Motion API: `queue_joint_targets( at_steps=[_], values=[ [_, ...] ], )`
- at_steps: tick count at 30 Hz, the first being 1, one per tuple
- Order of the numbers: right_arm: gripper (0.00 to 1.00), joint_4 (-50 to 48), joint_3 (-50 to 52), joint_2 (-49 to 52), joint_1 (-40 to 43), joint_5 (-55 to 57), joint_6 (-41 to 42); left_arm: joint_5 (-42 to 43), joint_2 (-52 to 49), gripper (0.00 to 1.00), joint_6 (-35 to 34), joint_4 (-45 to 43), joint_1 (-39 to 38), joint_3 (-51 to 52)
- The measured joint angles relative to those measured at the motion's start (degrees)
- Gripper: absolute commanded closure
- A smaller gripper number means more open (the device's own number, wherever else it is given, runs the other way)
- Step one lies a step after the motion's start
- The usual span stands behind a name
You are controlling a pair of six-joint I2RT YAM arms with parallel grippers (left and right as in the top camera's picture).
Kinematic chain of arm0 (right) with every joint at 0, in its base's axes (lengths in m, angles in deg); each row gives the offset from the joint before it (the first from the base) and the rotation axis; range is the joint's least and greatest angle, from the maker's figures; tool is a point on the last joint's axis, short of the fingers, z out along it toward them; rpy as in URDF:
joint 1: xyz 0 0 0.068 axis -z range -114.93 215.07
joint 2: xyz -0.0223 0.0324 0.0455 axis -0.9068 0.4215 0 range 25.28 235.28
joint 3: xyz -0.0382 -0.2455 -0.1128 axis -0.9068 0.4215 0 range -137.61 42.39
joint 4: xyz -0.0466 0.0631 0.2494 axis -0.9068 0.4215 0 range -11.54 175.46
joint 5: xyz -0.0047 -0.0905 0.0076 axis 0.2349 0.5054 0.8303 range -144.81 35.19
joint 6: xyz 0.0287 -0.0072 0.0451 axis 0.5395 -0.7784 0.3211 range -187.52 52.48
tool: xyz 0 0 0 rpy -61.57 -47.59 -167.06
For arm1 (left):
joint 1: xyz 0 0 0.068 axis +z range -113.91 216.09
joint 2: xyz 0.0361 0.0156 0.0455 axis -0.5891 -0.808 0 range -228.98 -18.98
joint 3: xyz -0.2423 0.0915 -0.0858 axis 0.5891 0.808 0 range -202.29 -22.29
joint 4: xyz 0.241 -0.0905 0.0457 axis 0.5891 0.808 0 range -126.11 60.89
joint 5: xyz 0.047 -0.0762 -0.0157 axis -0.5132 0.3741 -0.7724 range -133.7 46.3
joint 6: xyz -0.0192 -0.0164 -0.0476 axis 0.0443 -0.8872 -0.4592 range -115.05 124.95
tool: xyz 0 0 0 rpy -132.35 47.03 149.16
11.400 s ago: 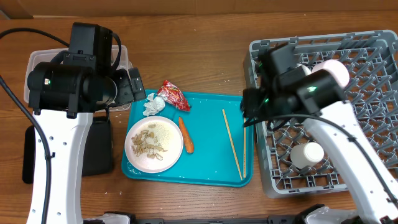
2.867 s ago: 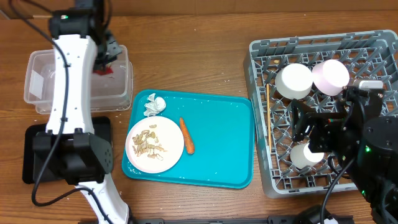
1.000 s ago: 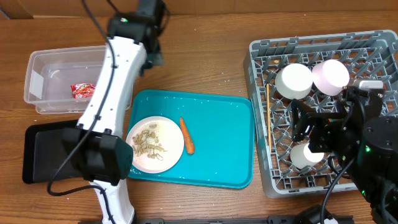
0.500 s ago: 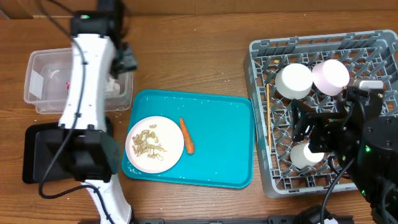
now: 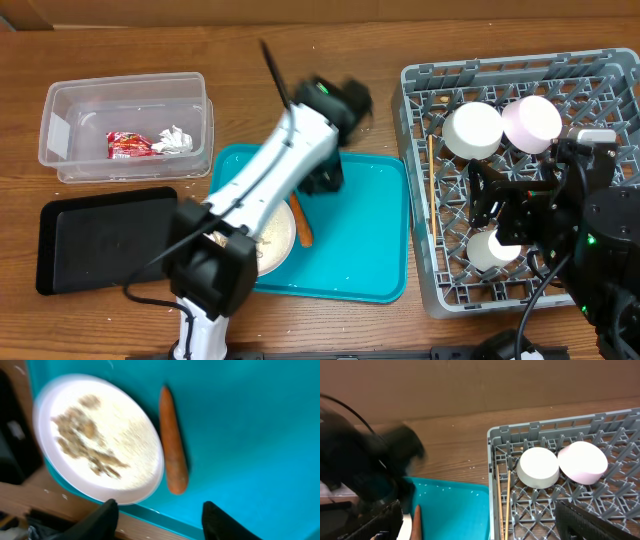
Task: Sort waste into correct bins and load items into the dishwasher
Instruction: 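Grasp the carrot with the left gripper and place it on the black tray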
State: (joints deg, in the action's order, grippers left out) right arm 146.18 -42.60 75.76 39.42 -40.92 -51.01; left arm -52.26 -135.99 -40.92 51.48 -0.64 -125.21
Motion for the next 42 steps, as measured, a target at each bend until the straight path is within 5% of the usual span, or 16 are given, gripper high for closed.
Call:
queue_joint_targets(
  at_steps=[6, 14, 37, 42],
  values=[
    [0.0, -0.02, 0.0, 0.0, 0.0, -0.02, 0.0, 3.02, 0.0, 0.57, -5.03, -6.64, -6.62, 11.06],
    [0.0, 0.02, 0.0, 0.0, 0.0, 0.0, 0.02, 1.4, 0.0, 0.5, -11.45, -12.57, -7.23, 17.09],
    [0.0, 0.0, 0.0, 0.0, 0.0, -0.02, 0.0, 4.66, 0.39, 0.52, -5.7, -24.26, -3.13, 23.91],
    [0.0, -0.02, 0.0, 0.0, 0.0, 0.0, 0.0, 6.88, 0.63, 0.6, -3.08, -26.12, -2.1, 23.91]
  ],
)
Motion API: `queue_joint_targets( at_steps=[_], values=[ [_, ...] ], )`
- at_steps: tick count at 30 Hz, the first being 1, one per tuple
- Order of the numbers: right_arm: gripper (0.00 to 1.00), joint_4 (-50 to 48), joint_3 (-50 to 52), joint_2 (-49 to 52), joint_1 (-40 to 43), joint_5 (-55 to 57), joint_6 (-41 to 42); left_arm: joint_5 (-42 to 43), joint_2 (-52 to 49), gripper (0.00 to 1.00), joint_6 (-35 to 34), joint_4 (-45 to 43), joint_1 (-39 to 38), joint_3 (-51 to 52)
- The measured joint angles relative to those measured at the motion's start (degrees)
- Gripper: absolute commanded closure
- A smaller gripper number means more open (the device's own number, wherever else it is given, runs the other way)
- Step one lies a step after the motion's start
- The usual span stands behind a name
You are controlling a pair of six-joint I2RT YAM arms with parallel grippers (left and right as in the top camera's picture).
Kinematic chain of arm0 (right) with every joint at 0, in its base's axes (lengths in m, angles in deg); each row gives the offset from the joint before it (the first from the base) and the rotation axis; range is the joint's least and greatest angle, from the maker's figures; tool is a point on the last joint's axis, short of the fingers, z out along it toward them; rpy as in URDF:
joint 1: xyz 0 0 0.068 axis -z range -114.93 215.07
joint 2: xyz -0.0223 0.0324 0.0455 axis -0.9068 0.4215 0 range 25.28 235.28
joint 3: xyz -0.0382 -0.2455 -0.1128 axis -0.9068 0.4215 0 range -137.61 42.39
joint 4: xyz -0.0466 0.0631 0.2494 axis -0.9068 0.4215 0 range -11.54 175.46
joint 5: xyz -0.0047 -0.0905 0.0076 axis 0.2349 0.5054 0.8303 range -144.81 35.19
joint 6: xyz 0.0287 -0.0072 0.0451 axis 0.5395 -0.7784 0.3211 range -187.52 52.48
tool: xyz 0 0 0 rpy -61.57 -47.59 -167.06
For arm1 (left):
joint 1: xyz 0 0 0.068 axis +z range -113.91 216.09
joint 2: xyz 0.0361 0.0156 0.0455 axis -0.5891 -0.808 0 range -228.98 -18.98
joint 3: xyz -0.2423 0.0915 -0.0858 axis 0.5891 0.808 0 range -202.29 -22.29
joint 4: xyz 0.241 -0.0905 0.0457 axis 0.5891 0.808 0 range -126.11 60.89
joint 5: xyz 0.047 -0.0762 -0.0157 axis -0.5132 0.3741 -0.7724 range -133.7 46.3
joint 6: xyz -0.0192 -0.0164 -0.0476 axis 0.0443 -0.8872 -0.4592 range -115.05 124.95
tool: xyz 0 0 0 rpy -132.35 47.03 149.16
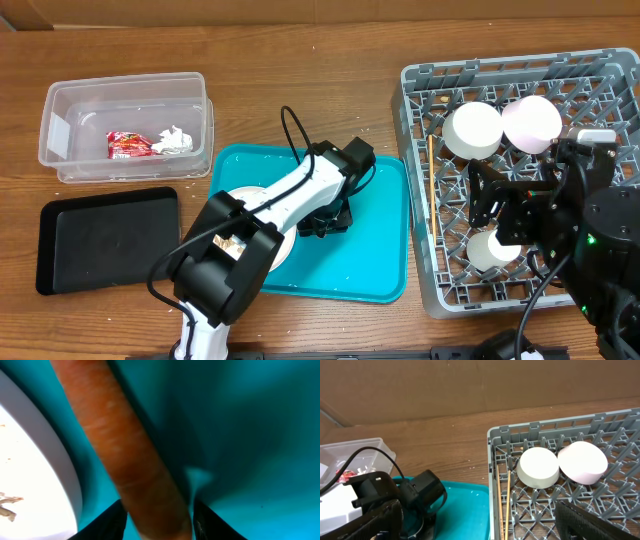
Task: Sort waste into correct bins and load items into the dishwasher
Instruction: 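Grasp the carrot with the left gripper and place it on the black tray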
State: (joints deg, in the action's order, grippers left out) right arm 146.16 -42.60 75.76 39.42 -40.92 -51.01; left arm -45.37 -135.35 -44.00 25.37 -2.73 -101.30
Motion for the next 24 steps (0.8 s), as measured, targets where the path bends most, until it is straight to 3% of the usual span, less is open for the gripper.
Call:
queue_joint_targets(
  at_steps=[1, 3, 7, 12, 19, 24],
  values=[
    [0.0, 0.02, 0.0, 0.0, 0.0, -0.02, 0.02, 0.55, 0.0, 0.63, -0.22, -0.07, 0.39, 0.0],
    [0.0, 0.0, 0.0, 0.0, 0.0, -0.02, 0.02, 1.53, 0.0, 0.81, -0.68, -0.44, 1.29, 0.0],
    [0.0, 0.02, 0.0, 0.0, 0.0, 0.0, 0.0, 3.72, 0.02, 0.75, -0.35, -0.26, 3.02, 0.0],
    [0.0, 0.04, 0.0, 0.0, 0.0, 0.0, 0.0, 3.56, 0.02, 0.75, 0.09, 3.72, 4.02, -1.84],
    [0.0, 0.04, 0.0, 0.0, -0.02, 0.02, 0.02, -1.66, 1.42, 0.76, 1.6, 14.49, 7.17, -16.98],
    [0.0, 0.02, 0.0, 0.0, 0.0, -0.02, 0.0, -5.35, 6.21, 0.76, 1.62, 18.05, 13.94, -27.78]
  ],
)
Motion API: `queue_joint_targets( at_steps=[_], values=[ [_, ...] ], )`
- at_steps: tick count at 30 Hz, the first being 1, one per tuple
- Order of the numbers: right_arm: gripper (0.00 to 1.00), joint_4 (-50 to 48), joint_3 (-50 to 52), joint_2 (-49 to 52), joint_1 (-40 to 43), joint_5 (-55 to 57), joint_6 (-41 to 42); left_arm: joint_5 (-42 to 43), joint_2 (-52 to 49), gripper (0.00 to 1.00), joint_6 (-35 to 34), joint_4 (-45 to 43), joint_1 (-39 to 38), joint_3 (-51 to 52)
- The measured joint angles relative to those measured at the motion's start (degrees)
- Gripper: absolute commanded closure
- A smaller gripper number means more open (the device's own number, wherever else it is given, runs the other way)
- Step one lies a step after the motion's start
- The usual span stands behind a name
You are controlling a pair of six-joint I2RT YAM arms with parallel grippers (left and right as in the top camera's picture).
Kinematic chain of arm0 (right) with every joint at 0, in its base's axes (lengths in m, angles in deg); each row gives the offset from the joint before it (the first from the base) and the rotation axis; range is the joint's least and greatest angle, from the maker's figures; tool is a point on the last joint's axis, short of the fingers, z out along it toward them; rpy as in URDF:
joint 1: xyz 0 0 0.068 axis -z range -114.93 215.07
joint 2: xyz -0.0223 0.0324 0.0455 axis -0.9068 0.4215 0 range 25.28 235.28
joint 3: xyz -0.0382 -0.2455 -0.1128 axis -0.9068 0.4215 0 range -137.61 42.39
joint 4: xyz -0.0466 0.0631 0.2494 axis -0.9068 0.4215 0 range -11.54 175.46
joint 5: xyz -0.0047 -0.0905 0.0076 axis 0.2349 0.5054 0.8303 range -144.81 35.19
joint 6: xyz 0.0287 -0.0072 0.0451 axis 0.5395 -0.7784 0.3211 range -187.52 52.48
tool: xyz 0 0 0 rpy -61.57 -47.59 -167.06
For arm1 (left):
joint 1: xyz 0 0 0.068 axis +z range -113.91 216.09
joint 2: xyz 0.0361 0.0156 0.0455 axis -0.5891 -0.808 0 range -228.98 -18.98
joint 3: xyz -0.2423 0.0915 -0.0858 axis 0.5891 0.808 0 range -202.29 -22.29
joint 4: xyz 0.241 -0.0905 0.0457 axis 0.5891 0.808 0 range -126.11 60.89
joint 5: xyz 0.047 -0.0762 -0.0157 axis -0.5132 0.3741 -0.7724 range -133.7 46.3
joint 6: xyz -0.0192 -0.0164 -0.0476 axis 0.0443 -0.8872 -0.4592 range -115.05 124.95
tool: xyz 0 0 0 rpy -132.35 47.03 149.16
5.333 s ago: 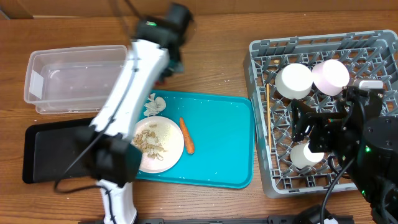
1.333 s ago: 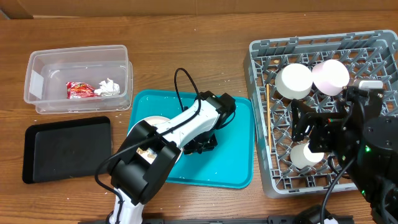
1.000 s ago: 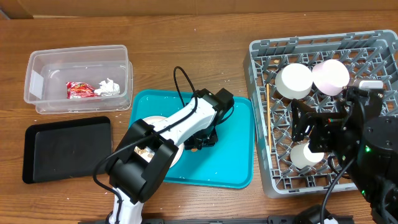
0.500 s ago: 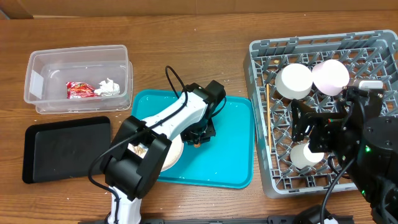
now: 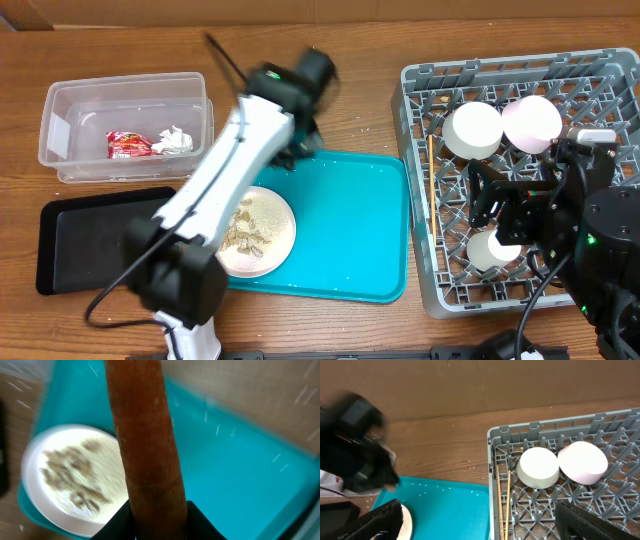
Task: Sort waste into correct bins and load items into the dishwasher
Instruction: 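Grasp the carrot with the left gripper and place it on the black tray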
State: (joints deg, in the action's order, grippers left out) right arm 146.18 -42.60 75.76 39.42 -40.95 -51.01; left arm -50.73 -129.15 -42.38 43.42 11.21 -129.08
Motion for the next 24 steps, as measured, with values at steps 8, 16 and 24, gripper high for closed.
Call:
queue_joint_targets(
  at_steps=[8, 16, 24],
  values=[
    [0.0, -0.02, 0.0, 0.0, 0.0, 0.02, 0.0, -2.69, 5.46, 0.82, -0.74, 9.75, 17.22, -3.58],
    [0.0, -0.04, 0.0, 0.0, 0.0, 0.0, 0.02, -5.99, 6.08, 0.83, -2.25, 16.55, 30.45, 0.2],
    [0.0, -0.02, 0.0, 0.0, 0.0, 0.0, 0.0, -7.13, 6.54, 0.84, -2.73, 9.2, 38.42, 18.08]
  ],
)
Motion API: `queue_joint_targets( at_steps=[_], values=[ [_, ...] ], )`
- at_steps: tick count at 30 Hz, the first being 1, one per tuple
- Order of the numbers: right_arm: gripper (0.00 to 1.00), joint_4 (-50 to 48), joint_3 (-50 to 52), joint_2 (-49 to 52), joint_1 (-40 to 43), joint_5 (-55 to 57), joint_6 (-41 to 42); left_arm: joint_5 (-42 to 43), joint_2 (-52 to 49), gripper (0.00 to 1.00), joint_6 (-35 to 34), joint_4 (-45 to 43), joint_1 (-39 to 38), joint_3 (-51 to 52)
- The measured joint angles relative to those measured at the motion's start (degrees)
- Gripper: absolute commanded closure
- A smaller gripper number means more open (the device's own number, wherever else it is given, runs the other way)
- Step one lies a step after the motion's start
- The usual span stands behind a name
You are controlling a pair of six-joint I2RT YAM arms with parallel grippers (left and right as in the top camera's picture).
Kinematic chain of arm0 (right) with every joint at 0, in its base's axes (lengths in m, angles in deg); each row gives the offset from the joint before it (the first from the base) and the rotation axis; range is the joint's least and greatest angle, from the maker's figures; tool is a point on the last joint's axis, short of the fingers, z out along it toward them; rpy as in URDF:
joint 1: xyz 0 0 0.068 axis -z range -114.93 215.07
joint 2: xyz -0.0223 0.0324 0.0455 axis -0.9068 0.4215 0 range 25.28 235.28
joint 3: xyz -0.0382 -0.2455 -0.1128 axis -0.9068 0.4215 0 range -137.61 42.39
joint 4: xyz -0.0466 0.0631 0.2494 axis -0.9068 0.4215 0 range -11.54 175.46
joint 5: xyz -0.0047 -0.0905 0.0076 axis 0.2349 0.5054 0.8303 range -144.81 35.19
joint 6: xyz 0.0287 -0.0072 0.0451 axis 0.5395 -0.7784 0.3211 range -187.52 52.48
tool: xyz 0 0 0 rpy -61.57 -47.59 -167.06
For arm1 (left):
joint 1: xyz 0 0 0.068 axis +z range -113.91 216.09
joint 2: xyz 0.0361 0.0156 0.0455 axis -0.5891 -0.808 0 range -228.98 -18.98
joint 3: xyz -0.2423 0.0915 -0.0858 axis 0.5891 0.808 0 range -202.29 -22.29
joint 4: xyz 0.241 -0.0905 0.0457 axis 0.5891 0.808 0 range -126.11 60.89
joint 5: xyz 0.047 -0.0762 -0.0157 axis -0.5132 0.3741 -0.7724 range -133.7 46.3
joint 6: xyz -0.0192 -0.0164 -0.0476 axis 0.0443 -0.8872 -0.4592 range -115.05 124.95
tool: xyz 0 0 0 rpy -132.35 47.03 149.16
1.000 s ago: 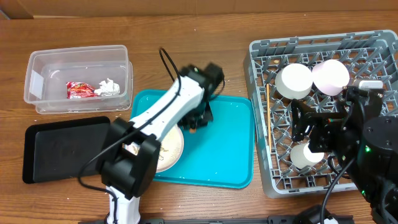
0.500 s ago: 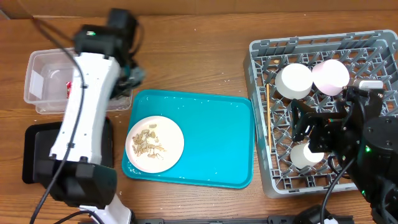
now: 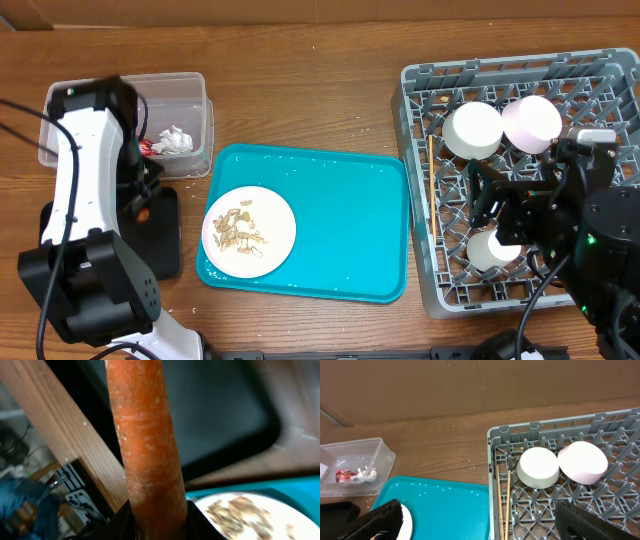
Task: Sort waste into correct bins and load items into the dishwasher
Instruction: 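Grasp the carrot with the left gripper and place it on the black tray, then grasp the white plate with the left gripper and carry it left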
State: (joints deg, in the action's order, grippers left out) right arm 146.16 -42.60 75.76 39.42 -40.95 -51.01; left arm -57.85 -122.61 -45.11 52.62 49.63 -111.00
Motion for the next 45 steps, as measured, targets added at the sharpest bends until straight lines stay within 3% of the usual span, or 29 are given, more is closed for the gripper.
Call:
queue_joint_targets(
  at_steps=[2, 10, 15, 19, 23, 26, 29, 33, 39, 45],
  values=[
    [0.0, 0.02, 0.0, 0.0, 0.0, -0.02, 0.0, -0.07, 0.0, 0.69, -0.2, -2.73, 1.51, 4.17],
    [0.0, 0.04, 0.0, 0.0, 0.0, 0.02, 0.0, 0.48, 0.37, 0.28, 2.23, -5.4, 1.92, 5.75],
    [0.0, 0.02, 0.0, 0.0, 0.0, 0.0, -0.02, 0.87, 4.98, 0.25, 3.61, -4.68, -0.42, 2.82],
    [0.0, 0.02, 0.0, 0.0, 0.0, 0.0, 0.0, -0.09, 12.68, 0.24, 4.02, -2.05, -7.78, 1.81],
    [0.0, -0.02, 0.0, 0.0, 0.0, 0.0, 0.02, -3.82, 19.28, 0.05, 4.87, -2.97, -21.75, 3.45],
    [0.0, 0.02, 0.0, -0.02, 0.0, -0.02, 0.02, -4.44, 22.95, 0.04, 7.1, -10.86, -32.65, 9.9],
    [0.0, 0.0, 0.0, -0.02, 0.0, -0.02, 0.0, -0.63, 22.6, 0.05, 14.4, -23.87, -42.16, 18.08],
    [0.0, 0.02, 0.0, -0.02, 0.0, 0.0, 0.0, 2.91, 15.61, 0.13, 20.59, -28.41, -50.36, 22.95],
    [0.0, 0.02, 0.0, 0.0, 0.0, -0.02, 0.02, 4.63, 5.51, 0.39, 23.93, -30.99, -51.84, 23.12],
    [0.0, 0.0, 0.0, 0.0, 0.0, -0.02, 0.0, 5.64, -3.08, 0.58, 25.27, -33.29, -51.82, 23.1]
  ],
)
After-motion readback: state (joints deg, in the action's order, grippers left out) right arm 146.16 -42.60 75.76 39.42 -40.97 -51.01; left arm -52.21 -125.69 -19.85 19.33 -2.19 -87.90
